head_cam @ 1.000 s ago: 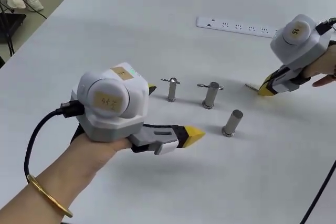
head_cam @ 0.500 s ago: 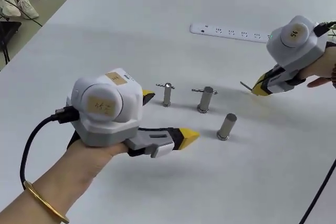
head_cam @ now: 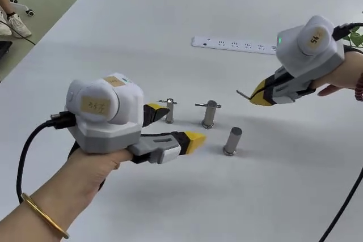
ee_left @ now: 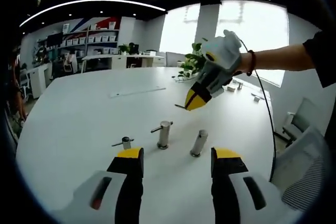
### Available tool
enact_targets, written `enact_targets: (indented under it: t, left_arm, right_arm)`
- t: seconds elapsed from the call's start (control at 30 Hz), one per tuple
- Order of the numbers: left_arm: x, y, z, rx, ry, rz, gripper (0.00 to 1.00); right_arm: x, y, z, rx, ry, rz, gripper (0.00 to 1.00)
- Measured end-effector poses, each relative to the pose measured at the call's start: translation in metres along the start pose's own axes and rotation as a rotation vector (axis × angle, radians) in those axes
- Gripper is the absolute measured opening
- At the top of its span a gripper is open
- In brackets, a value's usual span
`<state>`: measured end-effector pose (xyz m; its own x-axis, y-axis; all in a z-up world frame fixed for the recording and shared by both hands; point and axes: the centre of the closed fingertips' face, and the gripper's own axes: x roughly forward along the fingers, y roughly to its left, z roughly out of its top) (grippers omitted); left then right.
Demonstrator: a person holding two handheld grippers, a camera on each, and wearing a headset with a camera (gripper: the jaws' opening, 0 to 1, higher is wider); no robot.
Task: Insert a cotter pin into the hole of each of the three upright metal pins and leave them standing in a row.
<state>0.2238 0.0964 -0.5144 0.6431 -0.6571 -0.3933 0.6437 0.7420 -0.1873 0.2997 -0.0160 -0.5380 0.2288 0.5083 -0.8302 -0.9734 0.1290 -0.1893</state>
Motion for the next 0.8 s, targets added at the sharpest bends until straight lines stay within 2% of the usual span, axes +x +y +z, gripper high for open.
enact_targets:
  t: [0.23, 0.4, 0.57, 0.8]
  left_arm:
    - [0.001, -0.006, 0.006, 0.000, 0.008, -0.020, 0.41]
    - [0.001, -0.012, 0.009, -0.033, 0.006, -0.044, 0.37]
    - [0.004, -0.017, 0.007, -0.063, 0.027, -0.068, 0.31]
    - [0.006, -0.024, 0.010, -0.127, 0.023, -0.102, 0.24]
  right_arm:
    - [-0.007, 0.024, 0.016, -0.069, -0.044, 0.023, 0.00]
    - [-0.009, 0.038, 0.028, -0.123, -0.071, 0.034, 0.00]
    - [-0.013, 0.055, 0.041, -0.165, -0.111, 0.052, 0.00]
    - [-0.018, 0.071, 0.056, -0.226, -0.151, 0.070, 0.00]
